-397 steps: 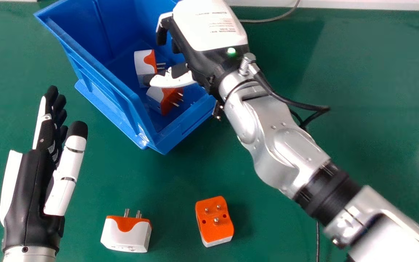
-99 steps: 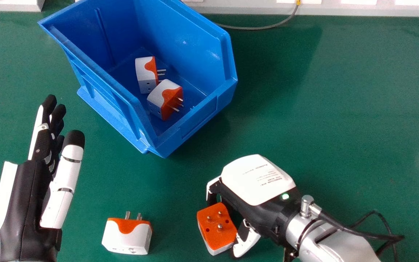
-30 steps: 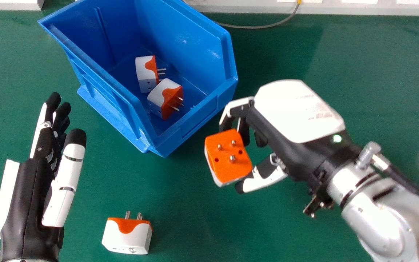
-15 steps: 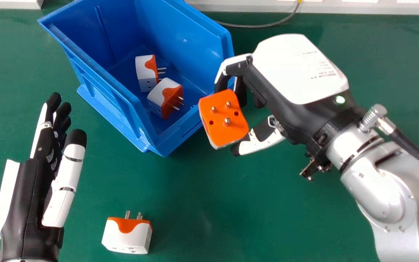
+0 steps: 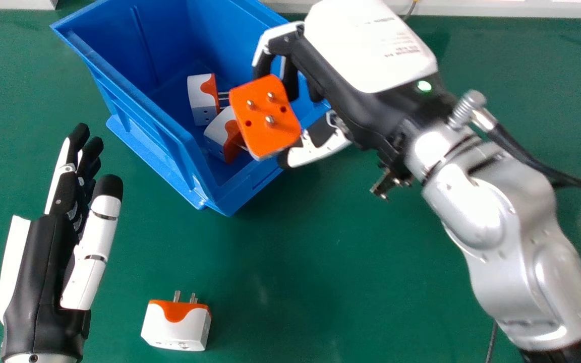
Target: Pick all objects and put in blue box
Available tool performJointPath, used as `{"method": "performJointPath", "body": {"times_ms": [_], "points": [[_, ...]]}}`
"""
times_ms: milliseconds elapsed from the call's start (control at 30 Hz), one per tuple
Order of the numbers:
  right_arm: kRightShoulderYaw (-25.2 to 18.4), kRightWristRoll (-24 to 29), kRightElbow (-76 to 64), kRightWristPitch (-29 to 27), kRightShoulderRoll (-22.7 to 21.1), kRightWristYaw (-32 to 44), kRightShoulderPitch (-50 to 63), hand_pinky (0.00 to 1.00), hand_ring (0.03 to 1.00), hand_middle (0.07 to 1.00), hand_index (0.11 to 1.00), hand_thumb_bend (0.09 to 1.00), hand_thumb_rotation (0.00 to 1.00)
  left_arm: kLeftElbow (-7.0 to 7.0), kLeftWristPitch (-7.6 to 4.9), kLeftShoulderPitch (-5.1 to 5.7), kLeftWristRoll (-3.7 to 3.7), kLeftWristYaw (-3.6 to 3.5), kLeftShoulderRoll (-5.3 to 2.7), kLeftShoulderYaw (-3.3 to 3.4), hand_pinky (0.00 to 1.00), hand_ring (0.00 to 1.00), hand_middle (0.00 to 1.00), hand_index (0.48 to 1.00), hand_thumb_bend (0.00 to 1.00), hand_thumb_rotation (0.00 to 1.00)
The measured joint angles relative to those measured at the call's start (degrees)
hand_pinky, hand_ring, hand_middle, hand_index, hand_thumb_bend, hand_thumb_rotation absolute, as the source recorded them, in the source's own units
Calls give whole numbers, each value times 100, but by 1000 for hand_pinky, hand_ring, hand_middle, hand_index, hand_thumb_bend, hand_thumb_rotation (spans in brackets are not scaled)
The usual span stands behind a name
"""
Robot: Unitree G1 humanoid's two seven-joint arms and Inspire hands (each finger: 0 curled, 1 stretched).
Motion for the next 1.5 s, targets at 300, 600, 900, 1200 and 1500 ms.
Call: {"method": "performJointPath", "body": {"times_ms": [300,600,900,1200,1500], "points": [[306,-32,1451,-94,289,-495,-899,241,357,480,542,507,0,60,-40,-83,-1,-20,22,4,1000,981,966,969,441,872],[702,-199,3083,104,672,-985,-1910,255,364,500,525,509,0,324,-317,-123,-14,-82,63,47,1000,985,969,972,457,883],[971,-126,4978,26,1200,-1679,-2768,258,370,502,524,510,0,524,-532,-158,3,-111,113,98,1000,983,966,968,462,901],[1340,-130,6810,-100,1632,-2402,-3569,269,384,515,510,512,0,458,-497,-124,20,-91,113,83,995,981,966,968,471,916],[1595,-91,7881,-325,1787,-3073,-3786,270,386,511,508,513,0,196,-222,11,-2,-59,92,50,997,986,970,973,452,903]]}}
